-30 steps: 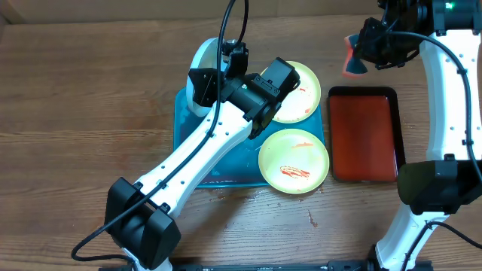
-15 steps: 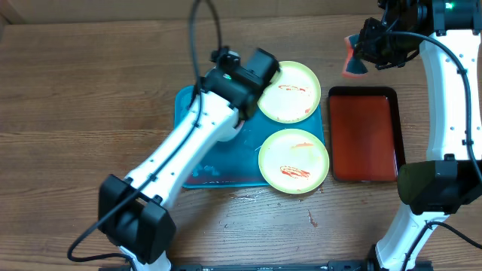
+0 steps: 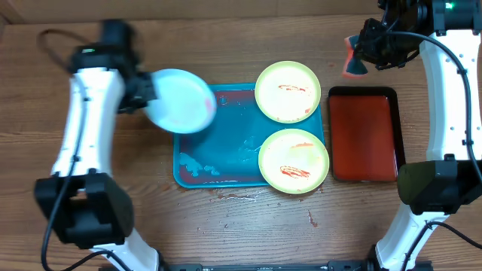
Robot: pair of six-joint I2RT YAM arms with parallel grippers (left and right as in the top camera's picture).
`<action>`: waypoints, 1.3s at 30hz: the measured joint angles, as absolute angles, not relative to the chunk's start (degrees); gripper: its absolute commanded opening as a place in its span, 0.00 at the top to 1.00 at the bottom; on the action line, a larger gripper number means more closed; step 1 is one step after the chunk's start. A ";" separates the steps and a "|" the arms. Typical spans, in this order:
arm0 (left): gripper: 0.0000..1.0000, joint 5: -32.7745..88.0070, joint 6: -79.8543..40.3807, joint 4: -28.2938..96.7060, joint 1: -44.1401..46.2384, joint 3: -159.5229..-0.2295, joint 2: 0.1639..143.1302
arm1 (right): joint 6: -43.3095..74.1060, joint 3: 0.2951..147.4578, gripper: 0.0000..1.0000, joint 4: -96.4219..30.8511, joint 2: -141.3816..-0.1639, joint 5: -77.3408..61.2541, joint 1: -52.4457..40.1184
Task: Clean dirty plates on tray and stack at the side
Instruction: 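Lift the white plate with the left gripper and set it left of the tray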
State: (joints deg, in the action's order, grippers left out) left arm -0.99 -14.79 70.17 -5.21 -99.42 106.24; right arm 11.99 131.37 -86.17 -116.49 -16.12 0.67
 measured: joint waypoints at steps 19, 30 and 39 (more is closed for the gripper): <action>0.96 4.10 -21.08 50.26 -32.51 -77.12 106.02 | 11.97 131.37 0.96 -86.54 -116.49 -16.08 0.67; 0.50 5.37 -21.37 45.63 -32.23 -68.20 106.02 | 11.99 131.37 0.96 -86.61 -116.51 -16.10 0.67; 0.47 8.51 -14.44 53.36 -29.91 -71.55 105.86 | 11.97 131.37 0.96 -87.22 -116.51 -15.99 0.67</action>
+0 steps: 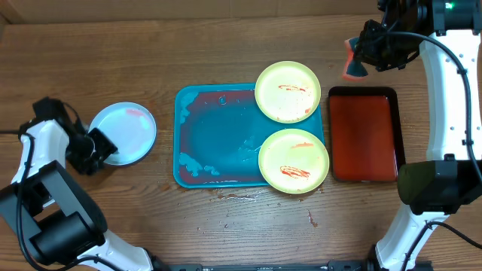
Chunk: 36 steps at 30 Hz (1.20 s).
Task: Clean dirty plates on tray and stack at the side
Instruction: 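Lift the white plate with the left gripper and set it left of the tray, then grip the rim of the upper yellow plate with the left gripper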
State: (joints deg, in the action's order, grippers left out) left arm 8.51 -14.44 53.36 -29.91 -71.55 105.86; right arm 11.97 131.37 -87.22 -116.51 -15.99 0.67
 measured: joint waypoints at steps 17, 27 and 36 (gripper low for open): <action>0.26 7.62 -12.05 56.95 3.22 -100.55 106.63 | 11.97 131.37 0.96 -88.51 -116.49 -15.16 0.67; 0.40 10.98 -18.35 57.63 19.55 -118.80 129.69 | 11.97 131.37 0.96 -89.23 -116.49 -14.96 0.67; 0.68 11.77 -25.47 54.37 22.20 -119.57 136.11 | 11.99 131.37 0.96 -89.60 -116.49 -14.98 0.67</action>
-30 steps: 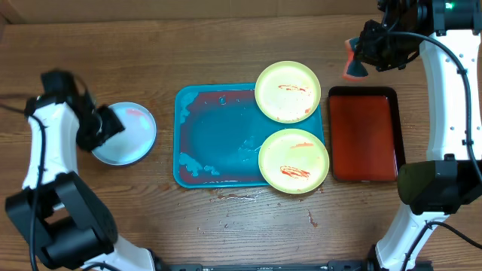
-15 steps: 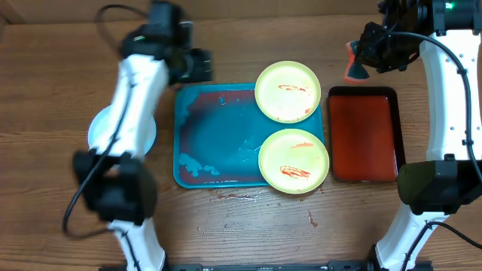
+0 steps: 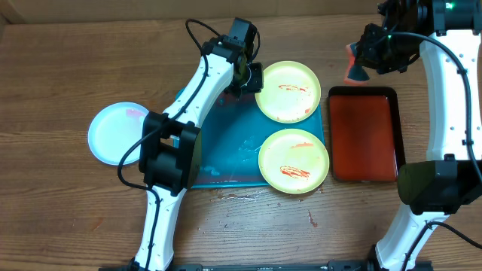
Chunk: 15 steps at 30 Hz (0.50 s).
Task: Clean dirty plates on tray and stack at the side
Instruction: 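Grip the rim of the upper yellow plate with the left gripper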
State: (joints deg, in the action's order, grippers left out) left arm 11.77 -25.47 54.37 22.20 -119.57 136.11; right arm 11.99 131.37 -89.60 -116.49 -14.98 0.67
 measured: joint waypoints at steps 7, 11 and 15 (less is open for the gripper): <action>0.70 11.88 -28.10 51.33 22.04 -119.70 139.61 | 11.97 131.37 0.96 -89.62 -116.51 -14.96 0.67; 0.74 12.14 -28.60 50.54 22.15 -119.70 140.62 | 11.97 131.37 0.96 -89.58 -116.49 -14.68 0.67; 0.83 12.21 -28.60 50.50 22.15 -119.74 140.66 | 11.97 131.37 0.96 -89.62 -116.49 -14.57 0.67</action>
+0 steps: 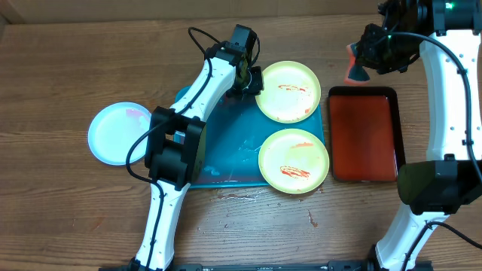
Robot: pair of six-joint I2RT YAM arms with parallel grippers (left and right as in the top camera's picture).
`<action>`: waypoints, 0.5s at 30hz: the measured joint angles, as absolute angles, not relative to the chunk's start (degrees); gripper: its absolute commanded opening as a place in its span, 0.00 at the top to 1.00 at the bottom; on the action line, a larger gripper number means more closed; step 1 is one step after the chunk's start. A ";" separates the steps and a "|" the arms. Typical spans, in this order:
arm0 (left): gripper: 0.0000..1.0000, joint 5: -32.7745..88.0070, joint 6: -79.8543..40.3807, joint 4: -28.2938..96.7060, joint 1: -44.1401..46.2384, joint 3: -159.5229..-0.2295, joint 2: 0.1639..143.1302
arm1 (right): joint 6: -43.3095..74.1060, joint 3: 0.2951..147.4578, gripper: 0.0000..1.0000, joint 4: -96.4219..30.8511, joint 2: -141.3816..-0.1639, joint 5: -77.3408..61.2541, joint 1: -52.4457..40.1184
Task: Clean dirty plates on tray and stack at the side
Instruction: 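Grip the rim of the upper yellow plate with the left gripper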
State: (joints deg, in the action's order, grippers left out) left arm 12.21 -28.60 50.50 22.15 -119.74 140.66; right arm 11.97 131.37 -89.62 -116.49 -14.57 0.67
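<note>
Two yellow-green plates with red smears sit on the right side of the blue tray [215, 143]: a far plate [288, 92] and a near plate [294, 161]. A pale blue plate [119, 133] with a pink smudge lies on the wood at the left. My left gripper [254, 81] is at the left rim of the far plate; its fingers are too small to read. My right gripper [360, 60] hangs above the table at the far right, shut on a red sponge [352, 66].
A dark red tray [363, 133] lies right of the blue tray. Small smears mark the wood near the blue tray's front edge. The left arm stretches across the blue tray's left half.
My left gripper has shifted slightly right, closer onto the far yellow plate's left rim. The plates, the right arm and the sponge have not moved.
My left gripper held the pale blue plate above the tray's left edge. Then the plate lay on the wood at the left with the gripper beside it. After that the gripper was at the far yellow plate's rim, where it still is. The right arm stayed put throughout.
</note>
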 measured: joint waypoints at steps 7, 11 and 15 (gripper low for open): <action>0.96 11.51 -28.32 50.35 22.15 -120.16 140.66 | 12.01 131.37 0.96 -89.62 -116.49 -14.57 0.67; 0.96 11.29 -26.52 51.53 22.09 -120.36 140.66 | 11.97 131.37 0.96 -89.65 -116.51 -14.55 0.67; 0.96 10.92 -22.15 56.66 21.69 -120.97 140.57 | 11.94 131.37 0.96 -89.80 -116.49 -14.55 0.67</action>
State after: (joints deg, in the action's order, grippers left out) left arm 10.92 -22.15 56.66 21.69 -120.97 140.57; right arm 11.94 131.37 -89.80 -116.49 -14.55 0.67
